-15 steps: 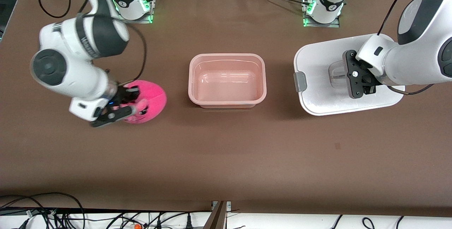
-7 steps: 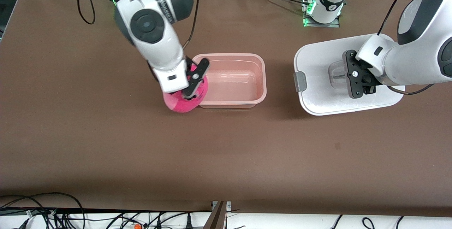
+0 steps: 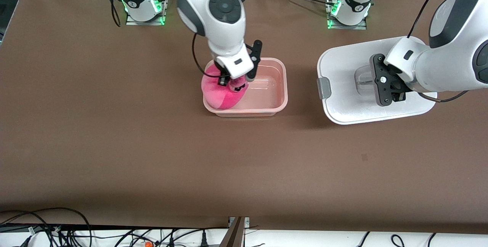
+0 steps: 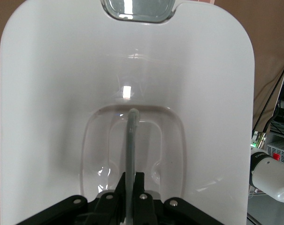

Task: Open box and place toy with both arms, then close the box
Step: 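Lower the plush into the tub and open the right gripper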

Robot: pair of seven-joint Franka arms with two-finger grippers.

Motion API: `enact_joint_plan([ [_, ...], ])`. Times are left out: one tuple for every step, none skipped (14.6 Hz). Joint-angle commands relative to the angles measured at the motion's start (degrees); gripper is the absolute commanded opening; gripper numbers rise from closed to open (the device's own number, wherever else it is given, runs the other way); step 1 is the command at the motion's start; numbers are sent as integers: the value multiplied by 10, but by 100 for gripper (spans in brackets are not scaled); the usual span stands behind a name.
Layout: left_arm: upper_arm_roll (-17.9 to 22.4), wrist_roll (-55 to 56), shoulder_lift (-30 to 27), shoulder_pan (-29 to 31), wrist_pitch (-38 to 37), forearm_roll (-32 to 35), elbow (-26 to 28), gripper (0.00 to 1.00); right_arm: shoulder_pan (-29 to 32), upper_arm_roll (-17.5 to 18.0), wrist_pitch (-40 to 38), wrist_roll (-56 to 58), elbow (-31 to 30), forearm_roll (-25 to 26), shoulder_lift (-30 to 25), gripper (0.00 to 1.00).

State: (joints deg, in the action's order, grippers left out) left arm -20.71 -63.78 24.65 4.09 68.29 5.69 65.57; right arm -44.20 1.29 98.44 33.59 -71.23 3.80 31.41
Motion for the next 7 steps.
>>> enact_joint_plan([
  [-4,1,3,-5,-12,16,-17,0,-10,-6,-7,-18,15,11,20,0],
  [-4,1,3,-4,-12,17,-17,0,-10,-5,-9,-19,15,10,24,0],
  [-4,1,3,-4,-12,19,-17,0,-10,-5,-11,-18,8,10,25,0],
  [-4,1,3,-4,-12,19,-17,0,-11,-5,-10,-20,-5,9,27,0],
  [-4,1,3,-4,-12,18,-17,0,-12,-5,-9,-21,-8,9,33,0],
  [-5,1,3,-5,-12,17,-17,0,-16,-5,-6,-22,-8,11,42,0],
  [-5,1,3,-7,-12,18,-17,0,-23,-5,-4,-23,-8,12,52,0],
])
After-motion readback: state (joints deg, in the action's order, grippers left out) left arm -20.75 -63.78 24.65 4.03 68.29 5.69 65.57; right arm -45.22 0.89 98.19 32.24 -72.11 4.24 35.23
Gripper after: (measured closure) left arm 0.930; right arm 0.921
